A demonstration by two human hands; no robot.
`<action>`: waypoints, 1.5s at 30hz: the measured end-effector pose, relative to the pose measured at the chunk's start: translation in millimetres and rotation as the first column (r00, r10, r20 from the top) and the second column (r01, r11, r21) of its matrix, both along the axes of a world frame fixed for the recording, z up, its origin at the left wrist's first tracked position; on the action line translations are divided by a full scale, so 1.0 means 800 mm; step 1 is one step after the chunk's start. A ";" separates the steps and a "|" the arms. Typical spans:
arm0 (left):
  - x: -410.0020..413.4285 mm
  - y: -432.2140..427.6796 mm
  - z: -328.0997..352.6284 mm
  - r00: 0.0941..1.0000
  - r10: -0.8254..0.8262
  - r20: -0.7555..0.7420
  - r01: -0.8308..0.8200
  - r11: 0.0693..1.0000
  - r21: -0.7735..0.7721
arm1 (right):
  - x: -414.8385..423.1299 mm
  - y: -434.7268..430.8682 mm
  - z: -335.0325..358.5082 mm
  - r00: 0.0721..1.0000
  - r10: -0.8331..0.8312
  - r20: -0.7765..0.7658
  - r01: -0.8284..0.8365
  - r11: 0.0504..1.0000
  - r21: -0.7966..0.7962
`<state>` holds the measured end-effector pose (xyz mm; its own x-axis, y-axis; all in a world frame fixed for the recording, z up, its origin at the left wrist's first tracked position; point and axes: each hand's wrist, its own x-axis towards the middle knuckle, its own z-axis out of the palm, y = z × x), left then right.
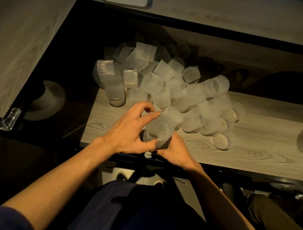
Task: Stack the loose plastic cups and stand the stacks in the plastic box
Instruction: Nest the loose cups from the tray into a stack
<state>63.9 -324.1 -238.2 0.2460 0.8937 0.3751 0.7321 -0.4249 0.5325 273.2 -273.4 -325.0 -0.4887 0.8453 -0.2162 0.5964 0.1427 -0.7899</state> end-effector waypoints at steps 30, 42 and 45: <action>-0.136 0.092 0.003 0.470 0.777 0.419 -0.714 0.613 -0.337 | -0.007 -0.004 0.011 0.998 -0.008 0.070 0.007 1.000 0.019; -0.042 0.029 0.100 0.940 0.139 0.311 -0.109 0.988 -0.112 | -0.018 -0.004 0.007 0.995 -0.026 0.097 0.021 0.999 0.049; -0.031 0.017 0.092 0.969 0.053 0.240 -0.018 0.989 -0.146 | -0.019 -0.004 0.006 0.995 -0.026 0.092 0.019 0.998 0.068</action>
<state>38.7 -310.4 -164.3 0.1307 0.9486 0.2883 0.5864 -0.3085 0.7490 258.0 -276.7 -319.9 -0.4498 0.8698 -0.2028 0.6706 0.1789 -0.7199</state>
